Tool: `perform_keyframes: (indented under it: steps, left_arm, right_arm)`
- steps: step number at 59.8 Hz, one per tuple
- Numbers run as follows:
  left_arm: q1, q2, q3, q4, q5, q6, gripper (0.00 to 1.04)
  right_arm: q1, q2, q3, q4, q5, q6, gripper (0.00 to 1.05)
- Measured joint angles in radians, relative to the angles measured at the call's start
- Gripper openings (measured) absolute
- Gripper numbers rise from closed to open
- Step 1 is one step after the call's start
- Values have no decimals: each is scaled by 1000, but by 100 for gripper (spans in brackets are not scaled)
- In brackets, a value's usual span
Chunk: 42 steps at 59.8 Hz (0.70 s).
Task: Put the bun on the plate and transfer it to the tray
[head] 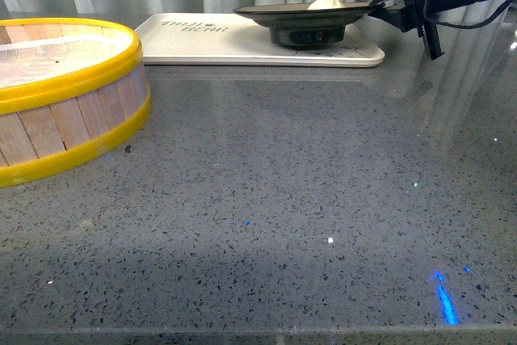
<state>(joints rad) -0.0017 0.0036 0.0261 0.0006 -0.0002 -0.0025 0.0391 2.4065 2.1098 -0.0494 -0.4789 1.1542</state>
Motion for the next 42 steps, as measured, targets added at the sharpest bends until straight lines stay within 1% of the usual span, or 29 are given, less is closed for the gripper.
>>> perform_keyframes:
  steps: [2, 4, 6, 7, 11, 13, 17, 18, 20, 23, 25, 26, 30, 42]
  left_arm:
    - [0, 0, 0, 0, 0, 0, 98]
    - [0, 0, 0, 0, 0, 0, 98]
    - [0, 0, 0, 0, 0, 0, 98]
    - [0, 0, 0, 0, 0, 0, 98]
    - [0, 0, 0, 0, 0, 0, 98]
    - [0, 0, 0, 0, 0, 0, 98]
    - [0, 0, 0, 0, 0, 0, 98]
    - [0, 0, 0, 0, 0, 0, 98]
    - [0, 0, 0, 0, 0, 0, 98]
    - [0, 0, 0, 0, 0, 0, 98]
    - [0, 0, 0, 0, 0, 0, 98]
    - [0, 0, 0, 0, 0, 0, 98]
    - [0, 0, 0, 0, 0, 0, 98]
    - [0, 0, 0, 0, 0, 0, 98]
  right_arm:
    - [0, -2, -3, 4, 0, 2, 23]
    - [1, -4, -6, 9, 0, 5, 33]
    - [1, -4, -6, 11, -1, 5, 39]
    - [1, -4, -6, 11, -2, 6, 45]
    - [5, -6, -10, 17, -1, 11, 59]
    - [6, -7, -14, 21, -1, 12, 63]
    - [8, -11, -19, 22, -2, 17, 73]
    - [10, -13, -21, 23, -2, 19, 79]
    - [11, -17, -23, 23, -1, 21, 86]
    - [13, -25, -32, 27, 0, 23, 94]
    - [14, -32, -39, 30, 1, 27, 98]
    - [14, -33, -41, 31, 2, 28, 98]
    - [16, -44, -53, 37, 4, 30, 95]
    - [18, -69, -90, 44, 20, 32, 96]
